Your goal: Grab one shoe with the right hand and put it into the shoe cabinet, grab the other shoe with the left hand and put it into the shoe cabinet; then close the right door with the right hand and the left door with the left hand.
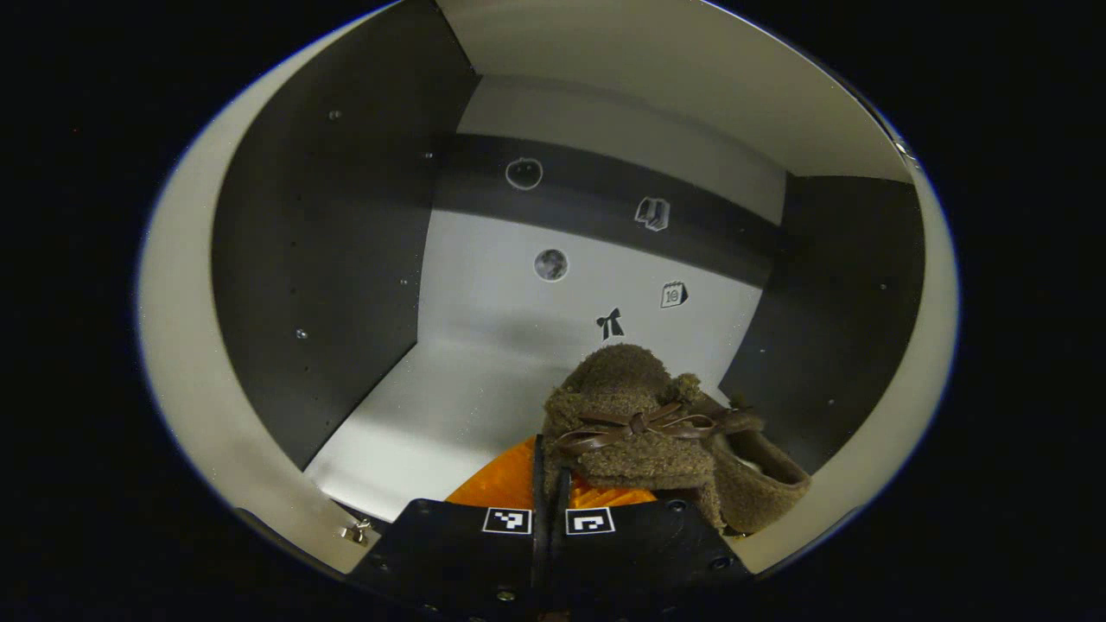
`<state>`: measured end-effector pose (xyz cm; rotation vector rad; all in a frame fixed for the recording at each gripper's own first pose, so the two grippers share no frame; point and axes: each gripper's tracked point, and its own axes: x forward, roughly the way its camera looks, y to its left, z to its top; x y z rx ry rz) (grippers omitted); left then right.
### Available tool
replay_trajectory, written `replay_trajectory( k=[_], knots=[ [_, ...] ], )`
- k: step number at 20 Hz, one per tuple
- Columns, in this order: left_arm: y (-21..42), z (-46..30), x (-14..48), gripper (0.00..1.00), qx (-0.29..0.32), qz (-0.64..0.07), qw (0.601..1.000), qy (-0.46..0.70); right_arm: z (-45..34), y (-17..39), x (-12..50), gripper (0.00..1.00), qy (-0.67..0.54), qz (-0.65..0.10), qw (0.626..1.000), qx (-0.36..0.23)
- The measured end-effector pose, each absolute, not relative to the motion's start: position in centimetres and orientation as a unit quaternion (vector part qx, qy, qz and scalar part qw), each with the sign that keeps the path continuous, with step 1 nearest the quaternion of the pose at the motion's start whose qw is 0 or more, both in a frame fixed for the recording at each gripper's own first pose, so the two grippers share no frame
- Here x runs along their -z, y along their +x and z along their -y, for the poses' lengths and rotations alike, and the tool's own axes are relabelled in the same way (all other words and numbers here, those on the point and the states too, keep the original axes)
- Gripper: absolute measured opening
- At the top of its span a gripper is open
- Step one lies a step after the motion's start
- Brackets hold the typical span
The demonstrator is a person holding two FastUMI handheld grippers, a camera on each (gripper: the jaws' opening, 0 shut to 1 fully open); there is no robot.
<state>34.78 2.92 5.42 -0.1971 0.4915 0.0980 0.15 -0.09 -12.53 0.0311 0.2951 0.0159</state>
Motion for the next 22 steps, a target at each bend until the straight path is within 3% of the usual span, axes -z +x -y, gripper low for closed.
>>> replay_trajectory(
  k=[5, 8, 11, 12, 13, 16, 18, 22],
  knots=[
    [36.8, -4.6, -0.9, 0.05, -0.084, -0.322, 0.933, -0.137, 1.3, -0.1, 12.5, 0.87, 0.021, -0.146, 0.989, 0.012],
    [37.5, -5.1, -0.9, 0.0, -0.091, -0.325, 0.928, -0.156, 1.7, -0.1, 13.2, 0.87, 0.022, -0.153, 0.988, 0.022],
    [37.8, -5.2, -0.9, 0.05, -0.083, -0.334, 0.927, -0.149, 2.0, 0.0, 13.5, 0.88, 0.021, -0.157, 0.987, 0.03],
    [38.0, -5.0, -0.7, 0.01, -0.078, -0.335, 0.928, -0.145, 2.1, 0.0, 13.4, 0.88, 0.021, -0.155, 0.987, 0.033],
    [38.0, -5.0, -0.9, 0.07, -0.077, -0.333, 0.929, -0.142, 2.1, 0.1, 13.3, 0.87, 0.022, -0.154, 0.987, 0.034],
    [38.1, -4.6, -0.9, 0.08, -0.07, -0.333, 0.929, -0.143, 1.6, 0.2, 13.5, 0.87, 0.021, -0.156, 0.987, 0.029],
    [38.1, -4.2, -0.7, 0.22, -0.061, -0.337, 0.928, -0.147, 1.4, 0.2, 13.5, 0.87, 0.016, -0.155, 0.987, 0.027],
    [38.3, -3.9, -0.8, 0.25, -0.043, -0.336, 0.928, -0.152, 1.2, 0.4, 13.4, 0.87, 0.013, -0.152, 0.988, 0.025]
  ],
)
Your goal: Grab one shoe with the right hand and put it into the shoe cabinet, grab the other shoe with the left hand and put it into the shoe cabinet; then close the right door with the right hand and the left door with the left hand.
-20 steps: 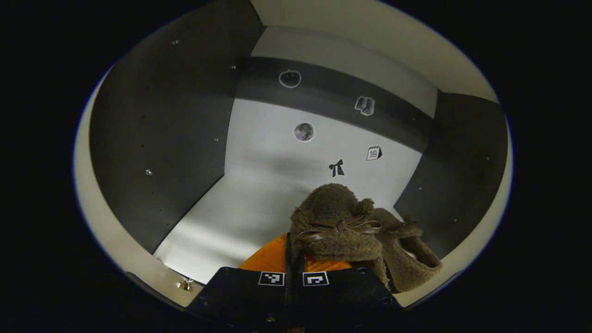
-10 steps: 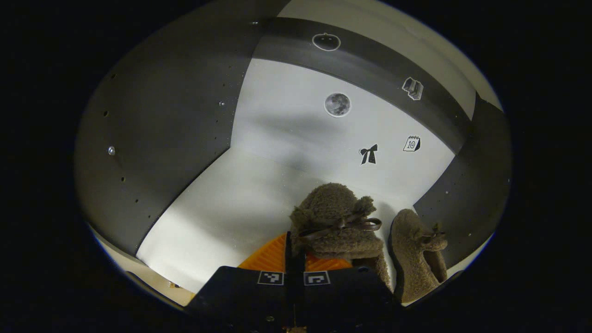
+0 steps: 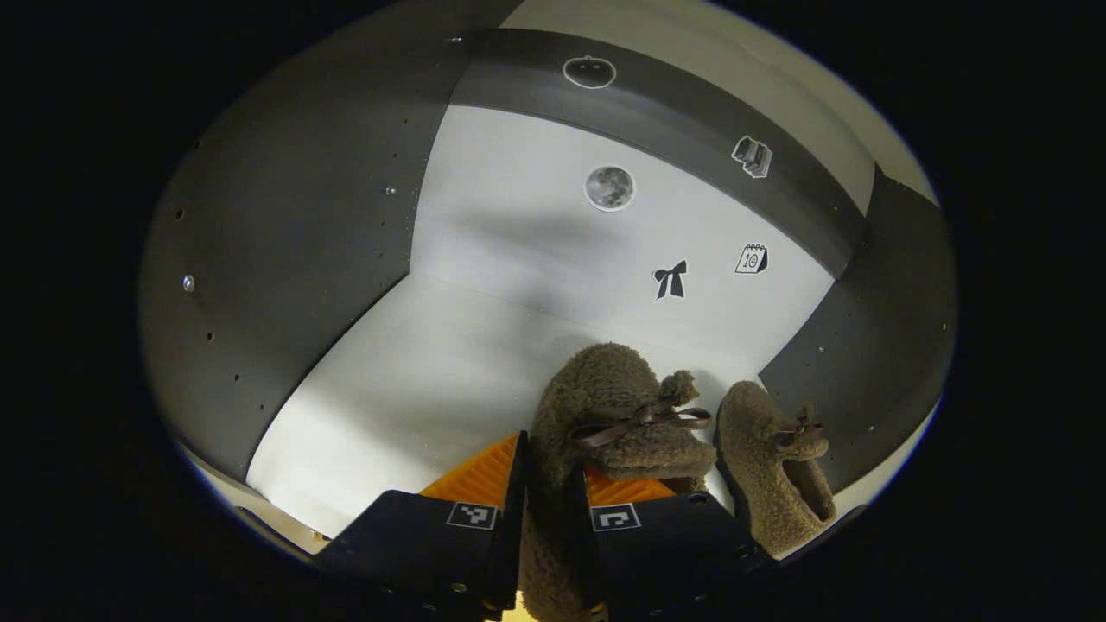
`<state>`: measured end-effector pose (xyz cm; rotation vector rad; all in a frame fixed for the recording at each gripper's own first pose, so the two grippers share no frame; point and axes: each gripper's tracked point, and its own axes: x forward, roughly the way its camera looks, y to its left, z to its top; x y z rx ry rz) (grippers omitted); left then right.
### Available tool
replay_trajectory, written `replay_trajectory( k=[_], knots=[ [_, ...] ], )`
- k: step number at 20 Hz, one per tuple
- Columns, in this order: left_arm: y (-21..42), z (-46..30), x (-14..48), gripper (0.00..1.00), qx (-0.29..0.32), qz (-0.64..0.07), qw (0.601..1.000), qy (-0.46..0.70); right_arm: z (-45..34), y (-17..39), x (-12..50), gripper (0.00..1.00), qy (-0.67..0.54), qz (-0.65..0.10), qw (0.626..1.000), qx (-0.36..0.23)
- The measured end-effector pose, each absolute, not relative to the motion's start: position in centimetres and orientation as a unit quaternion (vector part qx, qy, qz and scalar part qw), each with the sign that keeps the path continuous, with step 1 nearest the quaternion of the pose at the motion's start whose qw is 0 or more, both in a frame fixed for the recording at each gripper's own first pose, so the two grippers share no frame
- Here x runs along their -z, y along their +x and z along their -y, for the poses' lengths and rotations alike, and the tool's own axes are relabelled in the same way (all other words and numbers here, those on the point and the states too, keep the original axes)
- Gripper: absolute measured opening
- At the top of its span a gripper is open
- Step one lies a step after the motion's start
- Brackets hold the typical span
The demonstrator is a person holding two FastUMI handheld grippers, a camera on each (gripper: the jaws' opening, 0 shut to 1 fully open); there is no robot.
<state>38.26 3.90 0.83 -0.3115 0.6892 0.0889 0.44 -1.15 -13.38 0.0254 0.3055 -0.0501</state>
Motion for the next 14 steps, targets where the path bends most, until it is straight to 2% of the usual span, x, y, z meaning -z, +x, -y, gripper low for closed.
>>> replay_trajectory(
  k=[2, 3, 4, 5, 9, 13, 14],
  knots=[
    [37.8, -4.1, -0.8, 0.27, -0.043, -0.343, 0.926, -0.152, 1.1, 0.5, 13.5, 0.88, 0.015, -0.154, 0.988, 0.023],
    [37.7, -4.4, -0.9, 0.4, -0.045, -0.341, 0.927, -0.152, 1.0, 0.6, 13.5, 0.87, 0.015, -0.155, 0.988, 0.021],
    [37.6, -4.6, -1.2, 0.45, -0.047, -0.339, 0.927, -0.155, 0.9, 0.6, 13.6, 0.87, 0.016, -0.155, 0.988, 0.019],
    [37.4, -4.3, -1.4, 0.6, -0.043, -0.338, 0.926, -0.161, 0.8, 0.6, 13.6, 0.88, 0.016, -0.156, 0.987, 0.017],
    [35.9, -3.8, -3.3, 0.62, -0.029, -0.315, 0.935, -0.159, 0.5, 0.9, 13.7, 0.88, 0.013, -0.155, 0.988, 0.01],
    [32.9, -2.6, -6.8, 0.92, 0.0, -0.25, 0.958, -0.138, 0.3, 1.2, 13.8, 0.88, 0.013, -0.155, 0.988, 0.003],
    [31.9, -2.3, -7.8, 0.92, 0.011, -0.233, 0.963, -0.135, 0.3, 1.1, 13.8, 0.88, 0.012, -0.154, 0.988, 0.0]
  ],
)
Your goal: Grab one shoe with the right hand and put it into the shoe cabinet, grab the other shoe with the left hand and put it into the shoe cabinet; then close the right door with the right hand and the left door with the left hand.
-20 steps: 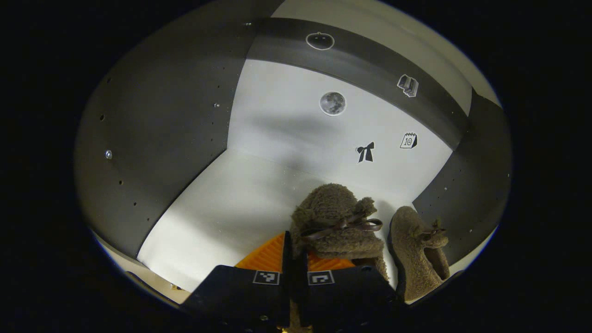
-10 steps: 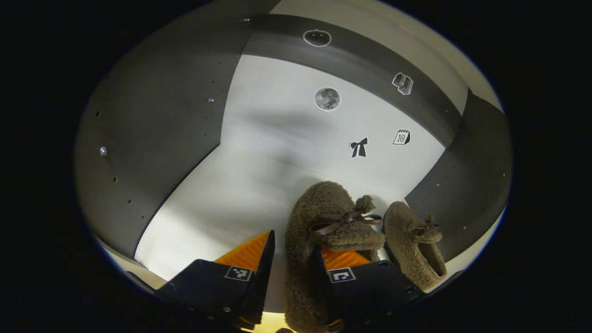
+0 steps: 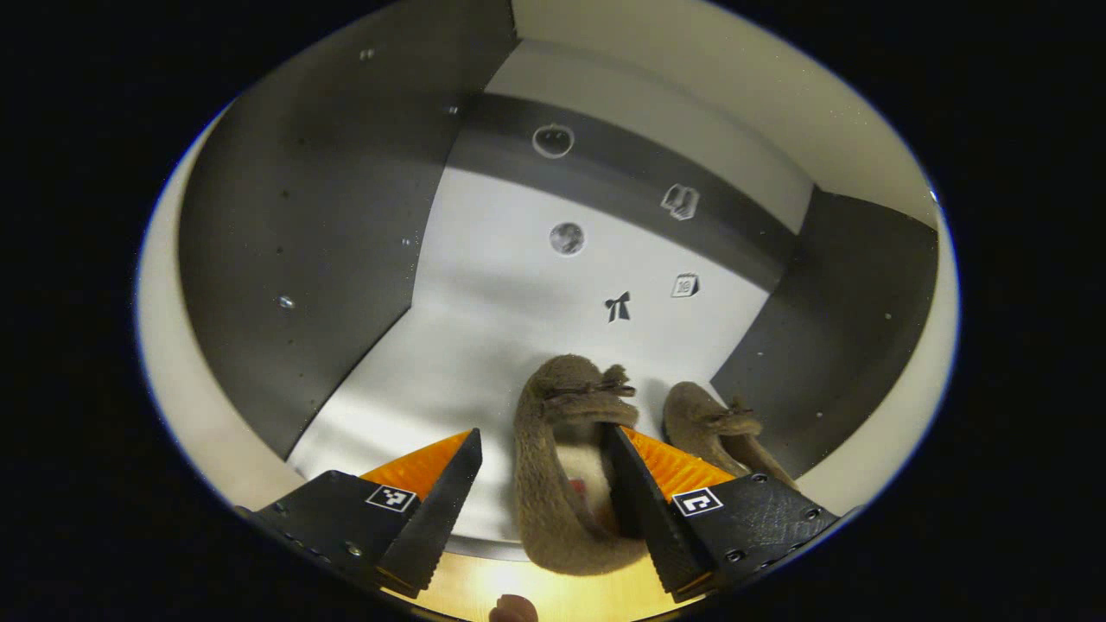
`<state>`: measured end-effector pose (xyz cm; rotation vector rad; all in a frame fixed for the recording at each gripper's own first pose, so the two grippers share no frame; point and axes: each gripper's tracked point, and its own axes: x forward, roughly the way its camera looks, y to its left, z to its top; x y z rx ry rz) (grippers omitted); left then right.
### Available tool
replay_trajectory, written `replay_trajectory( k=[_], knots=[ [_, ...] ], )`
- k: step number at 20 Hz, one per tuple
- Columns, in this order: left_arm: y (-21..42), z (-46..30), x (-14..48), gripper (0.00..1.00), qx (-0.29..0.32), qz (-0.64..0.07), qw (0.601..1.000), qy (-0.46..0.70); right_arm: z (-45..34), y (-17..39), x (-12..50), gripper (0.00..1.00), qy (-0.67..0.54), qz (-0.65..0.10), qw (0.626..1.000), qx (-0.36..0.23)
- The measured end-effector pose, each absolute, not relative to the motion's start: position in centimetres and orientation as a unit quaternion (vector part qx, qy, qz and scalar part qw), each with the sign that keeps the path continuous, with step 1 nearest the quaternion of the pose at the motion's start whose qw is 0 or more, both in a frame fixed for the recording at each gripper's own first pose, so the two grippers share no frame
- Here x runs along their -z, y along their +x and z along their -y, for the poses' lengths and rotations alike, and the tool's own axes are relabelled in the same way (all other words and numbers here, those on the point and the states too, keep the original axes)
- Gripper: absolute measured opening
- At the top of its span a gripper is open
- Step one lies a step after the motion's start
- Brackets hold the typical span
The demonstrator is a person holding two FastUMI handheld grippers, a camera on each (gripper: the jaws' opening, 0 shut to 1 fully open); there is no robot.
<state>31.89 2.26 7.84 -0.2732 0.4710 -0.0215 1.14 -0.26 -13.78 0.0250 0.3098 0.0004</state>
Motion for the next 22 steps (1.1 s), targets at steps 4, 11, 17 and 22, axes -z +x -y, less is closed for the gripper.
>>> replay_trajectory(
  k=[4, 11, 17, 22],
  knots=[
    [27.2, -1.1, -13.6, 0.92, 0.042, -0.109, 0.988, -0.101, 0.0, 1.0, 13.9, 0.88, 0.008, -0.154, 0.988, -0.013],
    [16.4, -0.6, -15.6, 0.99, 0.054, 0.023, 0.996, -0.064, -0.7, 0.7, 12.9, 0.88, -0.007, -0.142, 0.989, -0.038],
    [8.3, 0.1, -11.8, 0.95, 0.044, 0.026, 0.998, -0.041, -0.8, 0.0, 12.3, 0.88, -0.013, -0.134, 0.99, -0.048],
    [3.2, 0.2, -7.8, 0.95, 0.012, 0.023, 1.0, -0.007, -0.6, -1.4, 11.8, 0.88, -0.002, -0.121, 0.991, -0.05]
  ],
)
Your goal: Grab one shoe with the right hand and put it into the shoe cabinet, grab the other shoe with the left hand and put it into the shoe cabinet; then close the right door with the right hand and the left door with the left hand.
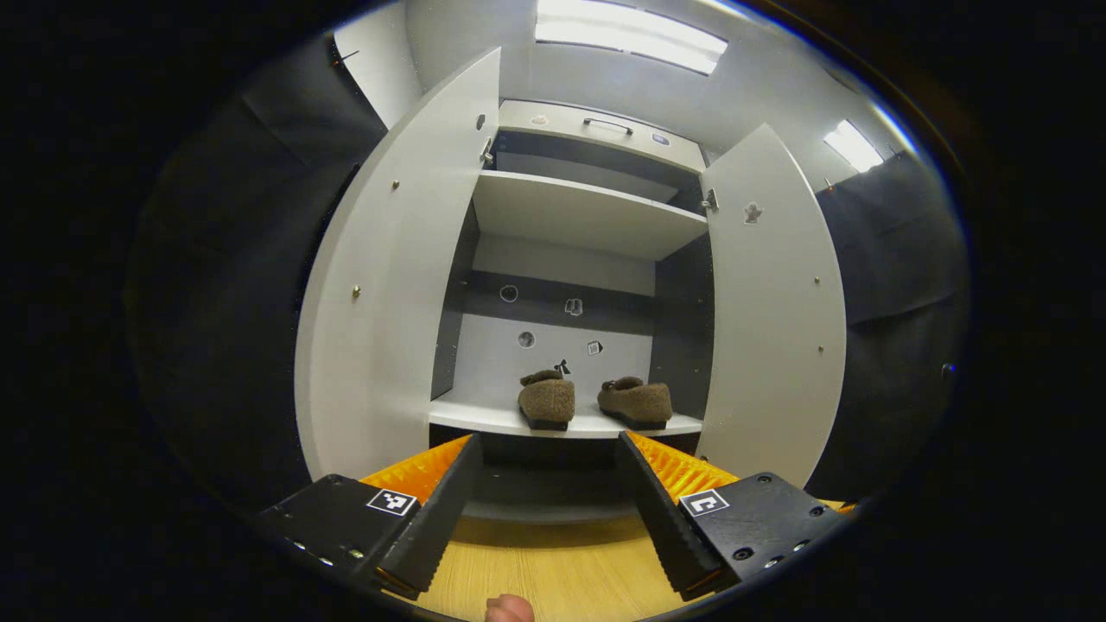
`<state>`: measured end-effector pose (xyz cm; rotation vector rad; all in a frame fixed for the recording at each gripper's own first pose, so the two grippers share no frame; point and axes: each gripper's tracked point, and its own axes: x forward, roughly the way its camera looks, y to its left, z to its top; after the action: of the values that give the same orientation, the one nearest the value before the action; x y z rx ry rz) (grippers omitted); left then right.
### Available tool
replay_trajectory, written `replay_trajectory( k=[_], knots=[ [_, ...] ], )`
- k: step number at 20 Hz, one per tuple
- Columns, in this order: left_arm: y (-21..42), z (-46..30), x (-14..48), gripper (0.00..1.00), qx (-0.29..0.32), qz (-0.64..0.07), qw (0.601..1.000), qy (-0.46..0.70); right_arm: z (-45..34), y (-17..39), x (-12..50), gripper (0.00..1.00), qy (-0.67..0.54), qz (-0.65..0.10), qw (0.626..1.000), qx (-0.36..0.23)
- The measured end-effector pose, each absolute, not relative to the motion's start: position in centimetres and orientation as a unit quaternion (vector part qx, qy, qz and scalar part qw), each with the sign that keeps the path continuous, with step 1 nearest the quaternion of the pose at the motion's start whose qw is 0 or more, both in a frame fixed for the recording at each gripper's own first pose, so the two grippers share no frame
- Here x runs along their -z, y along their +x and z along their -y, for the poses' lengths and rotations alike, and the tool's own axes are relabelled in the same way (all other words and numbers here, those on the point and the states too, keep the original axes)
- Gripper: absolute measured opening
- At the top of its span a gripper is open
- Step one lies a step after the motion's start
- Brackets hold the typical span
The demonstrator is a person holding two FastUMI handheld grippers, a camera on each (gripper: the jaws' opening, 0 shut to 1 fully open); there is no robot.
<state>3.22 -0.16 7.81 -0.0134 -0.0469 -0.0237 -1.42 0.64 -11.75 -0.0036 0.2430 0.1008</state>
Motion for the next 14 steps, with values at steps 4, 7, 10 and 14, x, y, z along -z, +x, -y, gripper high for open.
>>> replay_trajectory(
  k=[4, 7, 10, 14],
  knots=[
    [0.3, 0.4, -3.9, 0.95, -0.009, -0.008, 1.0, -0.022, -0.6, -2.3, 11.3, 0.87, 0.005, -0.111, 0.992, -0.055],
    [-1.1, 0.1, -1.9, 0.95, -0.02, -0.03, 0.999, -0.011, -0.4, -2.5, 10.1, 0.87, -0.002, -0.097, 0.994, -0.057],
    [-1.4, -0.3, -2.0, 0.95, -0.026, -0.033, 0.999, -0.014, -0.1, -2.1, 7.5, 0.88, 0.008, -0.071, 0.996, -0.061],
    [-1.4, -0.7, -3.0, 0.95, -0.035, -0.023, 0.999, -0.013, 3.4, -0.9, 1.9, 0.87, 0.023, -0.024, 0.998, -0.046]
  ],
)
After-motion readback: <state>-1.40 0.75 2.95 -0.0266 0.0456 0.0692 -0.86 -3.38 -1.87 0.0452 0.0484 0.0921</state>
